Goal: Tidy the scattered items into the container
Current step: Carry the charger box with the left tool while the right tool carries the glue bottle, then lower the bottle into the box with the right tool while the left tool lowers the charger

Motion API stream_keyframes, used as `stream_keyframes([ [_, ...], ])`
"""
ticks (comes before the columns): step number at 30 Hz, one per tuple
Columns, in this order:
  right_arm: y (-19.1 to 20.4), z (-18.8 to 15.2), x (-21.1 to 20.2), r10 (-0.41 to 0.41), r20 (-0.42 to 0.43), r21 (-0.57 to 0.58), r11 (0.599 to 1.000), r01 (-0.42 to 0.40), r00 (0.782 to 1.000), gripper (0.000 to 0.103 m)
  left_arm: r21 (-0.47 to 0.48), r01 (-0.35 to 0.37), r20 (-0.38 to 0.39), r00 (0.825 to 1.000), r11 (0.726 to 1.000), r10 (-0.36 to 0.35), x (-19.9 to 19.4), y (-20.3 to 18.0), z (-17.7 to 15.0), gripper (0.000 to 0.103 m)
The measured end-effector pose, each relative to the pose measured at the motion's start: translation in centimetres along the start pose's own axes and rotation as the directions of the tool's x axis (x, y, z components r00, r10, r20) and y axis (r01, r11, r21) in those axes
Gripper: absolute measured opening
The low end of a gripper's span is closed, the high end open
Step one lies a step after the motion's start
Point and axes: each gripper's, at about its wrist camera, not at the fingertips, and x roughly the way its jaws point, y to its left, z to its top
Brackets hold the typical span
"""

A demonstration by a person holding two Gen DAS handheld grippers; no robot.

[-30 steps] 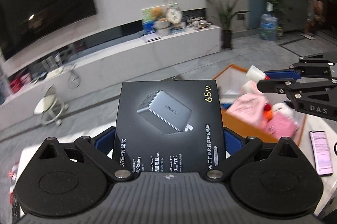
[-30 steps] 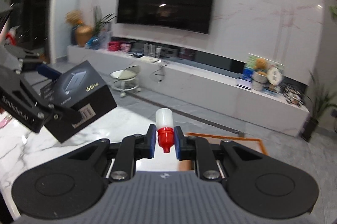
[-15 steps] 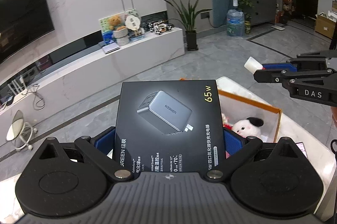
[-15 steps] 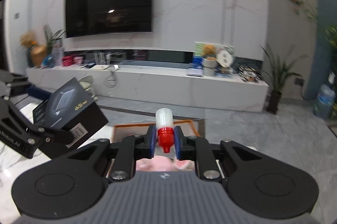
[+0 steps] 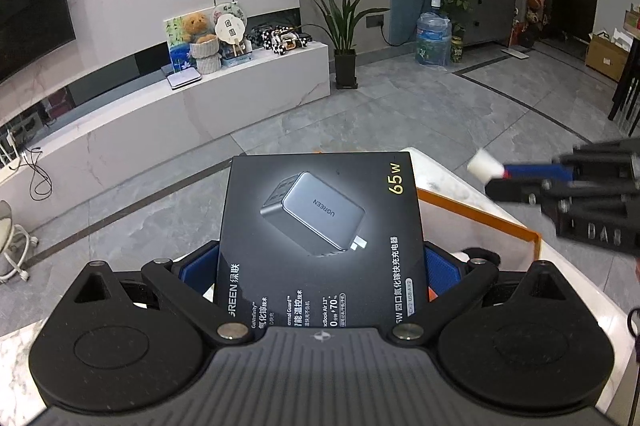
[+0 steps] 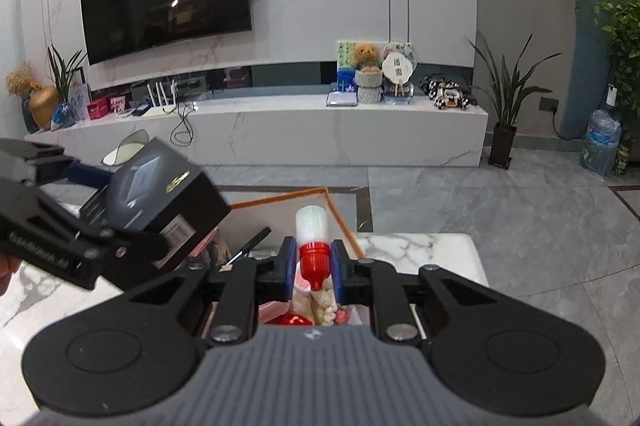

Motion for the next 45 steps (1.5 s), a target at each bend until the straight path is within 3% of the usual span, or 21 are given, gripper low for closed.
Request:
stream_keyframes([
  [20, -1.2, -0.6, 5.3, -0.008, -0.098, 0.053, 0.999, 0.013, 0.995, 0.02, -0.019, 0.03, -0.048, 0.998, 0.999, -0.031, 7.3, 1.0, 3.4, 0.103],
  [23, -1.3, -0.7, 5.6, -0.001, -0.104, 0.058, 0.998, 0.007, 0.995, 0.025, -0.032, 0.029, -0.048, 0.998, 0.999, -0.031, 8.3, 0.9, 3.4, 0.103],
  [24, -1.2, -0.7, 5.8, 0.003, -0.107, 0.056, 0.998, 0.003, 0.994, 0.036, -0.036, 0.028, -0.049, 0.998, 0.999, -0.03, 8.5, 0.9, 3.4, 0.103],
  [25, -1.2, -0.7, 5.8, 0.001, -0.109, 0.052, 0.999, 0.004, 0.994, 0.04, -0.038, 0.025, -0.054, 0.998, 0.999, -0.027, 8.7, 0.9, 3.3, 0.103],
  [27, -1.0, -0.7, 5.8, -0.002, -0.111, 0.049, 0.999, 0.008, 0.994, 0.04, -0.042, 0.019, -0.063, 0.998, 0.999, -0.021, 9.2, 0.9, 3.2, 0.103],
  [34, -1.2, -0.2, 5.6, -0.013, -0.095, 0.066, 0.998, 0.019, 0.995, 0.04, -0.045, 0.012, -0.095, 0.995, 0.999, -0.016, 9.7, 0.9, 2.7, 0.103],
  [45, 0.3, 0.0, 5.8, 0.069, -0.075, 0.028, 0.997, -0.067, 0.995, 0.04, -0.116, 0.021, -0.065, 0.997, 0.993, -0.028, 9.2, 2.2, 3.0, 0.103],
])
